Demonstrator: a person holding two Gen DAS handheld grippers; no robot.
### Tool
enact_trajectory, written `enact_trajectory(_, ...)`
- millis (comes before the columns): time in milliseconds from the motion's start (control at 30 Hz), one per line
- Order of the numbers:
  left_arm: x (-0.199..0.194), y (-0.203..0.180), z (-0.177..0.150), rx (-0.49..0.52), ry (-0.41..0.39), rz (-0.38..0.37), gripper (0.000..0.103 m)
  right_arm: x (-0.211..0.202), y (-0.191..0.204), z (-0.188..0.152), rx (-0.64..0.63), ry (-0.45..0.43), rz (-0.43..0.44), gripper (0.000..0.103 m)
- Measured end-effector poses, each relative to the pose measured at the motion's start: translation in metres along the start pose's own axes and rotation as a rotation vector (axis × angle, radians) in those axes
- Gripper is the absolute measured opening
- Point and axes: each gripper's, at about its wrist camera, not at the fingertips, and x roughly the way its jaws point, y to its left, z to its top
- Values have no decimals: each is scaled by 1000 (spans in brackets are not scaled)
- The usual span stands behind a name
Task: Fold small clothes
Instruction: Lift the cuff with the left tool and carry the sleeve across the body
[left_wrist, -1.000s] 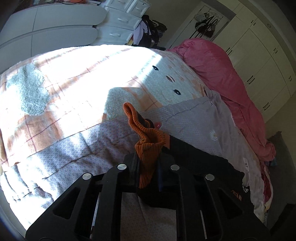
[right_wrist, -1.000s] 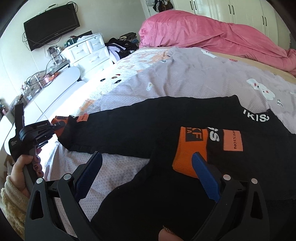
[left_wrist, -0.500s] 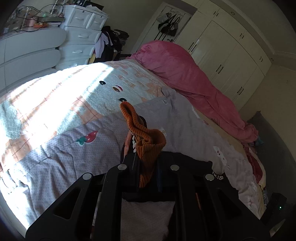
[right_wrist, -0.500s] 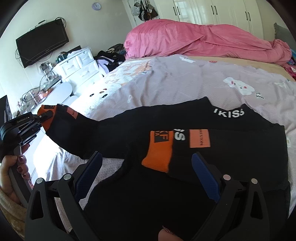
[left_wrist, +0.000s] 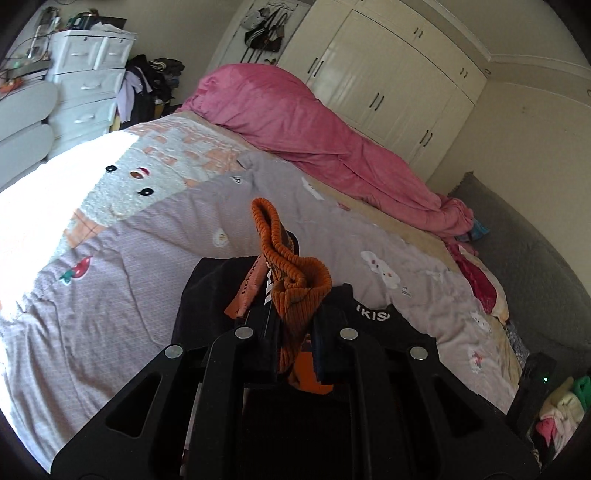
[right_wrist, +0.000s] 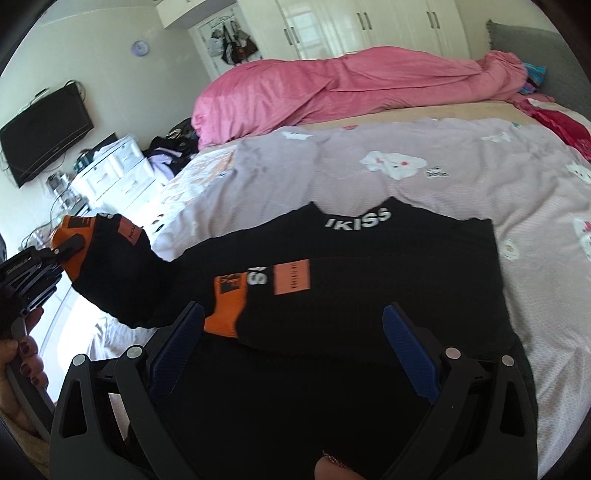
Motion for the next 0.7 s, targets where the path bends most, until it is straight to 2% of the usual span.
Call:
enact_trajectory(300,32,-47,-24,106,80,-59,6,-24,-50,3,98,-43,-75,97)
enact_trajectory(700,76,-85,-66,180,220,-106,6,-41,-99,-2,206,-56,-132,97)
